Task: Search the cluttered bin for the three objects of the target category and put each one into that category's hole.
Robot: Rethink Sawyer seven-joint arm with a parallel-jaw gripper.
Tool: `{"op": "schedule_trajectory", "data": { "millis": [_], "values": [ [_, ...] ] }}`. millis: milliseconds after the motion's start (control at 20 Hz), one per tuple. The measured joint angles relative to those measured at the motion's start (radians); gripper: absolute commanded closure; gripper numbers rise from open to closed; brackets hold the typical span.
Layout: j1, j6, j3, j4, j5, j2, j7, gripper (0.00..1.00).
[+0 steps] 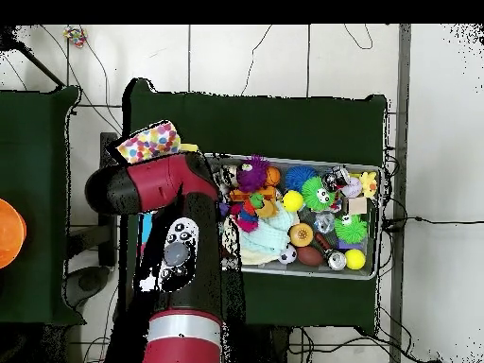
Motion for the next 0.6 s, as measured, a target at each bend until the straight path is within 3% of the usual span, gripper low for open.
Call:
{"op": "schedule_trajectory", "data": {
  "millis": [250, 600],
  "values": [
    [0.013, 0.072, -0.009, -0.059, 0.000, 0.026, 0.000, 1.00],
    [0.095, 0.093, -0.096, -0.143, -0.025, 0.087, 0.000, 1.00]
  ]
}}
